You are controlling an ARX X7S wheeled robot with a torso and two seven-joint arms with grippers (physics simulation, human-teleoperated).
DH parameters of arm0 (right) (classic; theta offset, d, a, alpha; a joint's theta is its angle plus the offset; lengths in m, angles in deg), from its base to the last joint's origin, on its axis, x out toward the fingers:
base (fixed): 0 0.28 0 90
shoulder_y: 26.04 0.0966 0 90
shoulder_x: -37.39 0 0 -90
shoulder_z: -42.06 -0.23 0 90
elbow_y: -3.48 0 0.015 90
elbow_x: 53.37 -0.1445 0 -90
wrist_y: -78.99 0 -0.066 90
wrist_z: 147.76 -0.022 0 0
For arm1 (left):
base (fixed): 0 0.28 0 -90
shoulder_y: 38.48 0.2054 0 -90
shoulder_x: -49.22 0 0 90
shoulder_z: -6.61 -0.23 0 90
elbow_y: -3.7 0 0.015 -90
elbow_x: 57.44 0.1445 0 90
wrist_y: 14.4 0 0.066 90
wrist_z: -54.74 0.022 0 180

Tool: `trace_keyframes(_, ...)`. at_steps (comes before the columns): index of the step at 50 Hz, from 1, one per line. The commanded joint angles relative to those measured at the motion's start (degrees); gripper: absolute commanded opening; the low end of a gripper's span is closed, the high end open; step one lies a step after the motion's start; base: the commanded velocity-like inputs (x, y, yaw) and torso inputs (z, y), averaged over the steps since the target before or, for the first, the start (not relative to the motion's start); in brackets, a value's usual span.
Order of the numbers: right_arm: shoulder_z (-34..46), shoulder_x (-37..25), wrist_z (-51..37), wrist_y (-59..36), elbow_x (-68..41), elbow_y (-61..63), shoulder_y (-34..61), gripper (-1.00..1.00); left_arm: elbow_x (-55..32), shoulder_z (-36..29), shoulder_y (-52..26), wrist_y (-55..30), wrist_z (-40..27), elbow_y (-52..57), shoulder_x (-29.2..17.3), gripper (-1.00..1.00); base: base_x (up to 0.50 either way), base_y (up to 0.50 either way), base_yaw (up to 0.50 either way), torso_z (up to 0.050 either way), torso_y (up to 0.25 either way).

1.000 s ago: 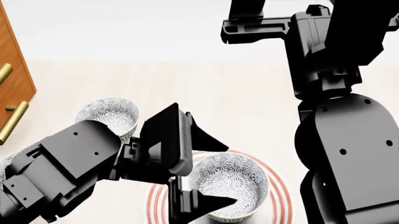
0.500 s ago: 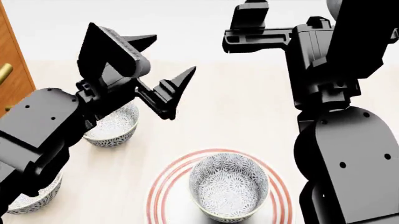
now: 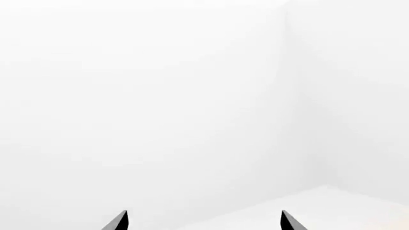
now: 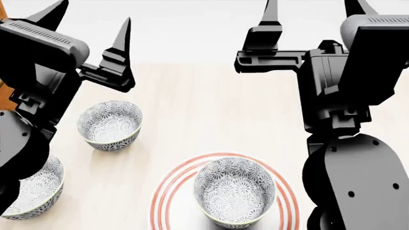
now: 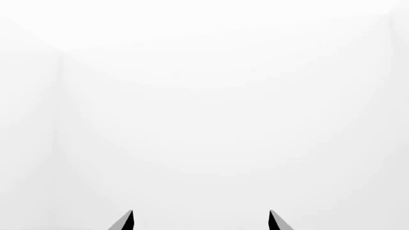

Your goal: Put the bowl at the front on the plate.

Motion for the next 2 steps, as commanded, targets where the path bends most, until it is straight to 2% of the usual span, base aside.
trace_keyframes(1,0.2,-0.7,0.1,1.1,0.2,0.9,-1.9,1.0,3.3,-0.3,3.4,0.0,-10.1,13.5,-6.4,1.0,0.0,0.0,0.0,0.0,0.0)
trace_keyframes(2,0.5,-0.8,0.2,1.2,0.5,0.9,-2.0,1.0,3.5,-0.1,3.5,0.2,-10.5,14.5,-6.8,1.0,0.0,0.0,0.0,0.0,0.0)
